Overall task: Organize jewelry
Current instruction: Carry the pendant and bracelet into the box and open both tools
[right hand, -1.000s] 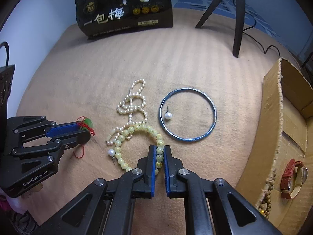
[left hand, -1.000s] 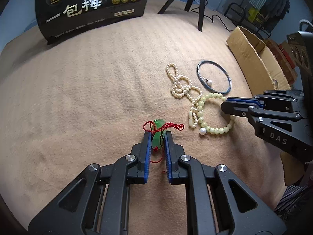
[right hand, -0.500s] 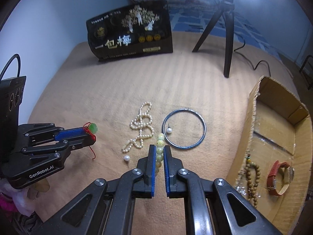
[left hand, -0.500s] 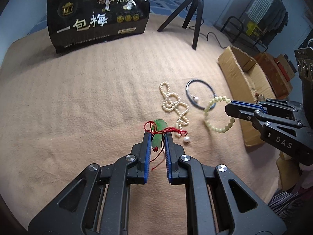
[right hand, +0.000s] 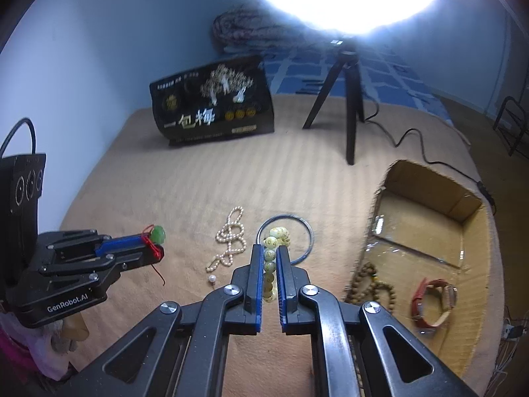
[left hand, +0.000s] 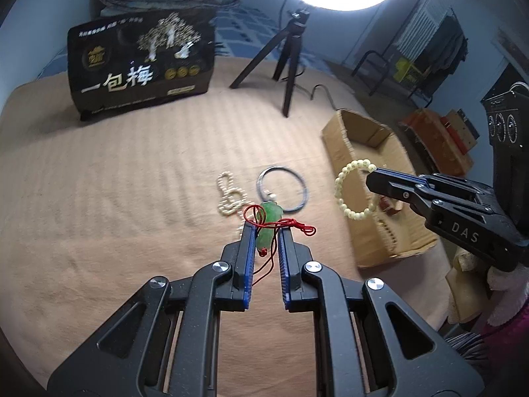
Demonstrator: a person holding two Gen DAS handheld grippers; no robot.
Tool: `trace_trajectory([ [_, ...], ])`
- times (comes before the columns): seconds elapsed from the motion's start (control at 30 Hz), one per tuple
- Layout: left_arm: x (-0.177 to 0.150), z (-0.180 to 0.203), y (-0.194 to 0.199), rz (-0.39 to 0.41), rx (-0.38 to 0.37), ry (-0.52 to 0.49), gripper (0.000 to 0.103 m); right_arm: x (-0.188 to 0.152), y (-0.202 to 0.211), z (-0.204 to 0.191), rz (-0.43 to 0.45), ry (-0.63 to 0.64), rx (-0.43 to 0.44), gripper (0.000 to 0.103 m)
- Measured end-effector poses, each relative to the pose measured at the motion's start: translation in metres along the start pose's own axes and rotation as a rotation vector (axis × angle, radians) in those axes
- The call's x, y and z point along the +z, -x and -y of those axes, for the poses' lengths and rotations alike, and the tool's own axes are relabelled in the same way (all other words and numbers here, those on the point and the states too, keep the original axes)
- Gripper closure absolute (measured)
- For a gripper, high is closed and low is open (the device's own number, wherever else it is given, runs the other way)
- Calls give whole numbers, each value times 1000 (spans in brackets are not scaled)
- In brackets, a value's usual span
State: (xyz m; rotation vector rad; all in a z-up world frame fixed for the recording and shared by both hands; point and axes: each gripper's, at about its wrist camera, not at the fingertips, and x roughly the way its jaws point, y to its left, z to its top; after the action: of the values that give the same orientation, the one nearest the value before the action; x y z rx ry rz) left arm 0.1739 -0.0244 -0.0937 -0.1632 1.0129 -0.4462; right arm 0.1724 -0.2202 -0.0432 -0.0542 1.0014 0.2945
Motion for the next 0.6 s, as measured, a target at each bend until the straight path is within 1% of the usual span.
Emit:
trace_trajectory([
  [0.33, 2, 51, -1, 20, -72, -49, 91, 4, 38, 35, 61, -60, -29, 98],
  [0.53, 2, 80, -13, 13, -111, -70, 91, 1, 55, 65, 80, -106, -60, 98],
  [0.6, 2, 89, -18, 7, -120, -80, 91, 1, 55, 68, 80, -110, -65, 98],
])
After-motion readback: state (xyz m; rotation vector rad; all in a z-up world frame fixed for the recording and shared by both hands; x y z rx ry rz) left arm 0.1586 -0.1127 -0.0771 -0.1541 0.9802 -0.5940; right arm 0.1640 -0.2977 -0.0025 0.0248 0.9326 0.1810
